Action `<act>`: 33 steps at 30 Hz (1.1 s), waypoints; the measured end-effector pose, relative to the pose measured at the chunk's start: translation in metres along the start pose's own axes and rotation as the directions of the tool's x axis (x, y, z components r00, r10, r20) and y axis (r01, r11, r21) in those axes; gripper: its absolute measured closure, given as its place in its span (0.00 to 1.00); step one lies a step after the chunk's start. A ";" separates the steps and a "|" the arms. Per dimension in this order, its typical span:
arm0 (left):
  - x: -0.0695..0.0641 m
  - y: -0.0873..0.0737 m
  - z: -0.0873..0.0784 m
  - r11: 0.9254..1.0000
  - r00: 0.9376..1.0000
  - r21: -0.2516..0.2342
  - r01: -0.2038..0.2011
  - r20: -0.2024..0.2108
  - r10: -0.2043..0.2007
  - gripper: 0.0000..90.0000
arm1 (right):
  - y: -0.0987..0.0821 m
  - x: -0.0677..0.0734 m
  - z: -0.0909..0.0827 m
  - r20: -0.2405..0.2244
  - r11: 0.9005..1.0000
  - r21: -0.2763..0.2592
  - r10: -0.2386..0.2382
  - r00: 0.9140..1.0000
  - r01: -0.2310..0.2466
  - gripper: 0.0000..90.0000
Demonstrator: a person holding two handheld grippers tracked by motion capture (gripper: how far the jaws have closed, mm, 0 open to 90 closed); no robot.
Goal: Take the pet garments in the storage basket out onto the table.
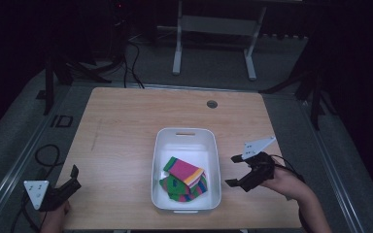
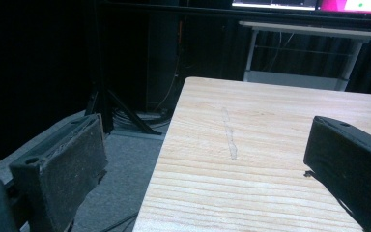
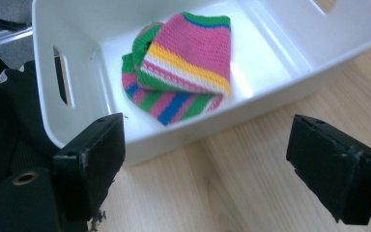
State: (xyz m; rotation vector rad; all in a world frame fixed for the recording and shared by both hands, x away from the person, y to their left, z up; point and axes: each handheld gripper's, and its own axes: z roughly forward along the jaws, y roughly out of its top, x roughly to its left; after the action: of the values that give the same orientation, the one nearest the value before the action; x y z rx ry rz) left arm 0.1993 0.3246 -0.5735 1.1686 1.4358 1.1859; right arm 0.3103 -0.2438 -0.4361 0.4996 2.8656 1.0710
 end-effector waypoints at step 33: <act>0.001 0.000 0.000 1.000 1.000 -0.002 -0.001 0.015 0.001 0.02 | 0.084 0.028 0.115 -0.133 0.962 0.199 -0.161 0.978 0.185 0.17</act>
State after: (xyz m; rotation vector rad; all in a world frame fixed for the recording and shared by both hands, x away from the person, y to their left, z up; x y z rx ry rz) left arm 0.1989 0.3253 -0.5737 1.1748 1.4229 1.1768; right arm 0.3249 -0.1030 -0.4670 0.1934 3.0725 0.8003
